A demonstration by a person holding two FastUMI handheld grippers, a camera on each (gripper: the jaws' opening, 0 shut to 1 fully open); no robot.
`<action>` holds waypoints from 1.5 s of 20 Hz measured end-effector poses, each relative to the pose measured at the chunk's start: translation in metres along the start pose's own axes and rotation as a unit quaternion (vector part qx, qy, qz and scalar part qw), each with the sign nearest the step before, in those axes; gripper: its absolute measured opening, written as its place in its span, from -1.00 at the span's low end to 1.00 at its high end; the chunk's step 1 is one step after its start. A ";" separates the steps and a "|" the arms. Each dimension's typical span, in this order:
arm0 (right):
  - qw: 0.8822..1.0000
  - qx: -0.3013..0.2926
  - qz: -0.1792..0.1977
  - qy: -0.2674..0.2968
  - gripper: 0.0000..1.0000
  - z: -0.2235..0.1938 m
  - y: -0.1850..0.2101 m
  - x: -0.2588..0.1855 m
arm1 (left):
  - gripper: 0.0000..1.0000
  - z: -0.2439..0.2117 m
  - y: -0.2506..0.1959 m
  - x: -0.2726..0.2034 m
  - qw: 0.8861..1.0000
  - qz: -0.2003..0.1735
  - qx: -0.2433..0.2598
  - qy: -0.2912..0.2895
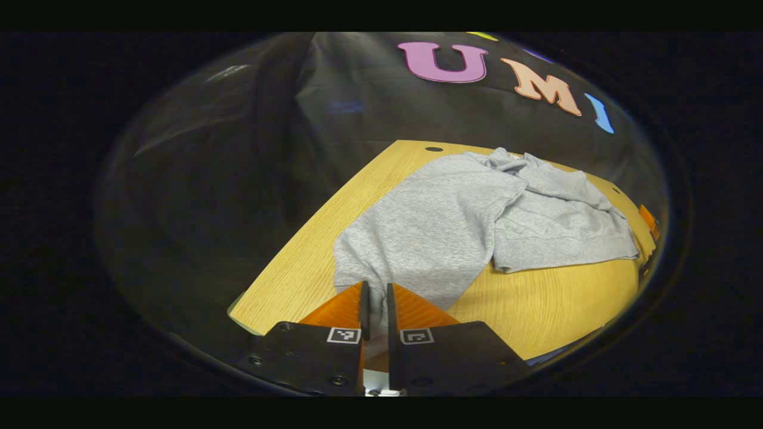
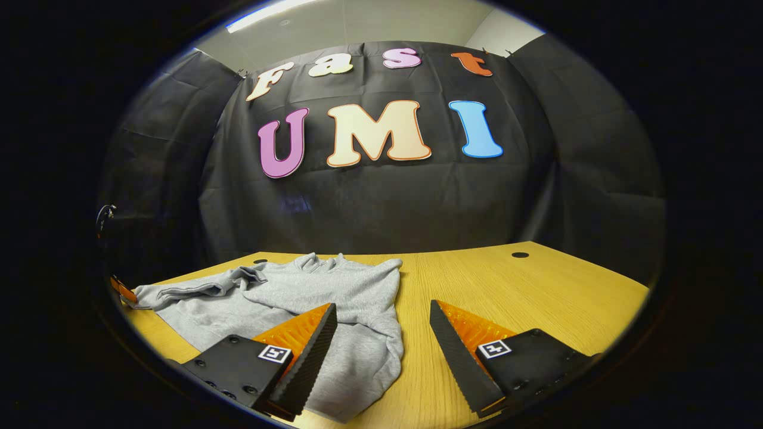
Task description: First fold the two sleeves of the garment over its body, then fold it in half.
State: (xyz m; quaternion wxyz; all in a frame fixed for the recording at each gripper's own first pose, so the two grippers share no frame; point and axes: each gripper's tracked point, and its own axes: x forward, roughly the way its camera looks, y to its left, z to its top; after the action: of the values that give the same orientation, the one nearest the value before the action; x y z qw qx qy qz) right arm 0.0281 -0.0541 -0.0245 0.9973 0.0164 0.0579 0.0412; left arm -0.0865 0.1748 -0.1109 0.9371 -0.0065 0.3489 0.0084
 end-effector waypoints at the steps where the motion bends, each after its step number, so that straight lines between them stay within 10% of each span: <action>1: 1.000 0.000 0.000 0.000 0.94 0.000 0.000 0.000 | -0.81 0.000 0.000 -0.001 1.000 0.001 -0.003 -0.002; 15: 1.000 -0.005 0.005 -0.015 0.94 0.005 0.002 -0.004 | -1.00 0.034 -0.018 -0.013 0.997 -0.031 -0.022 -0.065; 30: 0.999 -0.014 0.004 -0.041 0.94 0.013 0.003 -0.010 | -1.00 0.195 -0.184 0.025 0.959 -0.213 -0.008 -0.187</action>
State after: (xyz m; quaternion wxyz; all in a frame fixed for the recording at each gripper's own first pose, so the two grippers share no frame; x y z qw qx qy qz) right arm 0.0199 -0.0520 -0.0107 0.9988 0.0048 0.0165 0.0456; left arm 0.0637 -0.0050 0.0220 0.9657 -0.0862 0.1578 -0.1874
